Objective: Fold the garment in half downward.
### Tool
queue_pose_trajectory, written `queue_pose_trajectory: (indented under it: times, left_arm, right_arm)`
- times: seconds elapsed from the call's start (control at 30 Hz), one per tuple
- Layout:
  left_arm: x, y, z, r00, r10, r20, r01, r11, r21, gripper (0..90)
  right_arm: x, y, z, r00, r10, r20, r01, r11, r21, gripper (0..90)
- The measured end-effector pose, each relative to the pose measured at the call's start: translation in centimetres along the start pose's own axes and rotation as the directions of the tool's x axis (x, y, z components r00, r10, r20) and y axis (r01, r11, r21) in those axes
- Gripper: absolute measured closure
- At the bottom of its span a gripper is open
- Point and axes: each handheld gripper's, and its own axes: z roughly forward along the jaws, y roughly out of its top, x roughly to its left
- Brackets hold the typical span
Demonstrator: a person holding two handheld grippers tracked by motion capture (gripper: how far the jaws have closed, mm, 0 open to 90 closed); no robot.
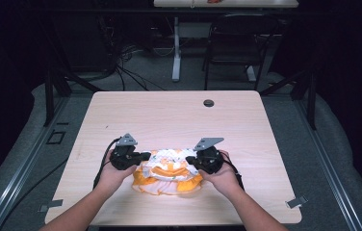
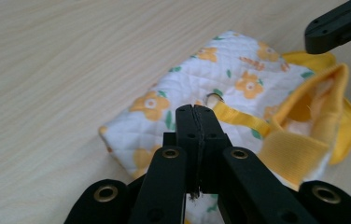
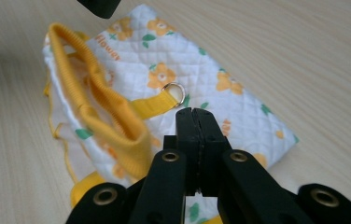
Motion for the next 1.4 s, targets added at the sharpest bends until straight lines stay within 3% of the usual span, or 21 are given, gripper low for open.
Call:
queue_pose_trajectory:
  times: [0.2, 0.4, 0.6, 0.7, 0.8, 0.93, 1.23, 1.4]
  left_arm:
    - [-1.3, -1.0, -0.1, 0.9995, 0.011, 0.03, -0.011, 0.9999, 0.011, 90.0]
    - [-2.7, -3.6, -0.1, 0.9992, 0.028, 0.029, -0.03, 0.9981, 0.053, 90.0]
    - [-2.5, -5.7, 0.1, 0.9997, 0.011, 0.021, -0.012, 0.9982, 0.058, 90.0]
    - [-2.2, -6.5, 0.3, 0.9997, 0.002, 0.023, -0.003, 0.9986, 0.053, 89.9]
    - [-2.1, -6.7, 0.5, 0.9997, -0.003, 0.024, 0.002, 0.9991, 0.043, 90.0]
    - [-2.2, -6.9, 0.6, 0.9996, 0.021, 0.016, -0.022, 0.9988, 0.044, 89.9]
    - [-2.2, -6.6, 0.7, 0.9997, 0.025, -0.006, -0.025, 0.9979, 0.06, 89.9]
    - [-1.6, -6.1, 1.2, 0.9995, 0.028, -0.017, -0.027, 0.9979, 0.059, 90.0]
  right_arm:
    - [1.4, -0.6, 0.3, 0.999, -0.02, -0.039, 0.021, 1.0, 0.015, 90.0]
    - [3.0, -2.3, 0.2, 0.9973, -0.018, -0.071, 0.02, 0.999, 0.028, 90.0]
    - [3.8, -3.9, 0.5, 0.9967, -0.016, -0.08, 0.02, 0.999, 0.047, 90.0]
    - [4.2, -5.1, 1.0, 0.9961, 0.007, -0.088, -0.002, 0.998, 0.055, 90.0]
    - [4.2, -5.7, 1.3, 0.9961, 0.016, -0.087, -0.011, 0.998, 0.055, 90.0]
    - [4.3, -6.0, 1.6, 0.9961, 0.03, -0.083, -0.027, 0.999, 0.042, 90.0]
    - [4.5, -6.0, 1.7, 0.9974, 0.021, -0.069, -0.018, 0.999, 0.046, 90.0]
    - [3.9, -5.7, 1.9, 0.9975, 0.023, -0.067, -0.019, 0.998, 0.057, 90.0]
